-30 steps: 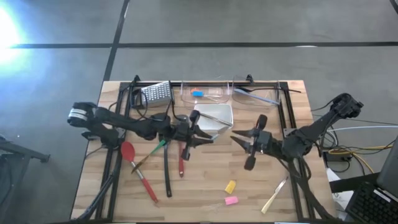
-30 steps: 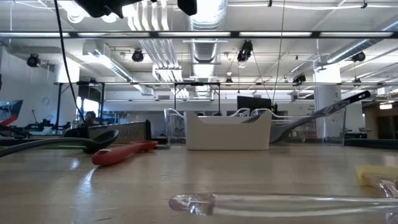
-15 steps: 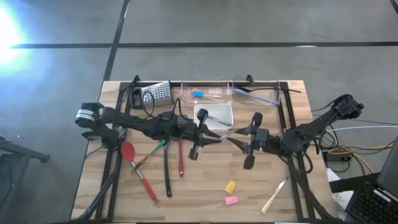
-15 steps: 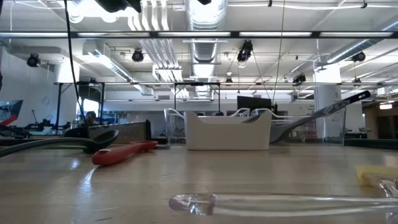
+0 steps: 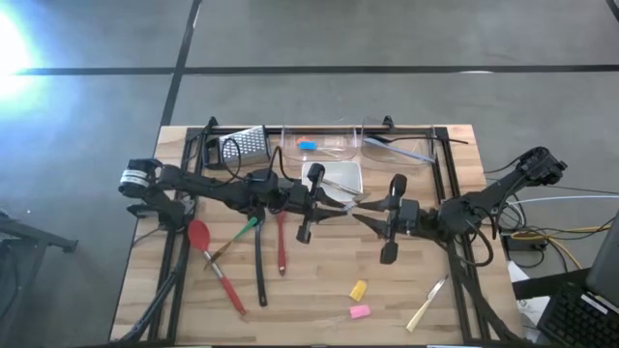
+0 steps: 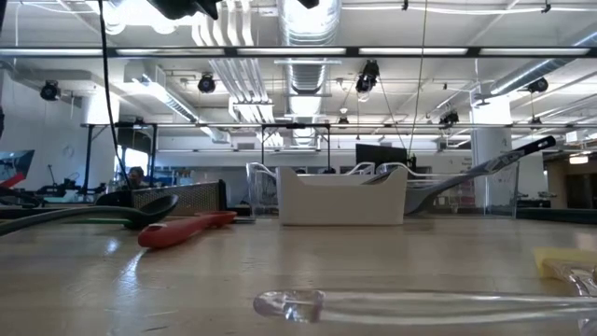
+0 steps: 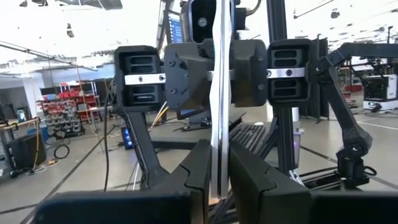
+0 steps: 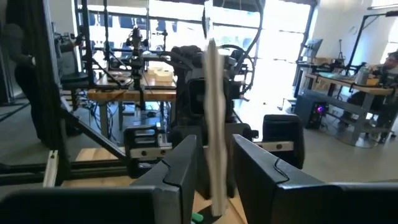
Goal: Pick & Place Kitchen Items
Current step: Put the white table knife into the white bin
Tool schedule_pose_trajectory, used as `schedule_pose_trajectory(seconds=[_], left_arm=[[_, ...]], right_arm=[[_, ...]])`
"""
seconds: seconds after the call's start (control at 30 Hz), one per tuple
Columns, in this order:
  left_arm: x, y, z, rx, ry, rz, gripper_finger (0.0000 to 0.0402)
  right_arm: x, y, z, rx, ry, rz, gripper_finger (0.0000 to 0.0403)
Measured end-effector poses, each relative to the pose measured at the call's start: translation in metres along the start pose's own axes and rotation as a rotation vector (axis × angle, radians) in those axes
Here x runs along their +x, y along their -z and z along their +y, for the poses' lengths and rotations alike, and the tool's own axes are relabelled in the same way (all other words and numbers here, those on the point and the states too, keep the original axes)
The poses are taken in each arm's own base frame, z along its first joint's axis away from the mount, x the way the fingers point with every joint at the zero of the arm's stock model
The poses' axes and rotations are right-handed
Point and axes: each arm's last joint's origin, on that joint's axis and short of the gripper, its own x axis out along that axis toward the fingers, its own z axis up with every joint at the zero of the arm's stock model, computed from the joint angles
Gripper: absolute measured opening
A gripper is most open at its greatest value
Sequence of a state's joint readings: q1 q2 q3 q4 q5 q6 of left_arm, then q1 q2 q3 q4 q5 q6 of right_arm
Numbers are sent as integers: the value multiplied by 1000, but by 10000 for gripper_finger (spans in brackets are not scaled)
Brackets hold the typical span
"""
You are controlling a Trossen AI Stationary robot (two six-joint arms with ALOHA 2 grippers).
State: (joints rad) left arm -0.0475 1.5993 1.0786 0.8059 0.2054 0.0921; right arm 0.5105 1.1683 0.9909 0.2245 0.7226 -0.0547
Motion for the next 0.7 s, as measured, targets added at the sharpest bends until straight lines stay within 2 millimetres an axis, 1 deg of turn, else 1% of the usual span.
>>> schedule_pose_trajectory(seconds=[0.27,0.37,0.47,0.7], left_arm=[[0,0,0,-2,8,-1,39],[0,0,0,-3,9,-1,39],[0,0,0,-4,11,-1,39],[0,2,0,-19,13,16,39]], right_arm=[[19,5,-2,-4,-52,-23,76],[20,6,-2,-20,-51,-18,61],[20,6,-2,-32,-51,-19,27],[20,7,-2,-49,-50,-16,24]])
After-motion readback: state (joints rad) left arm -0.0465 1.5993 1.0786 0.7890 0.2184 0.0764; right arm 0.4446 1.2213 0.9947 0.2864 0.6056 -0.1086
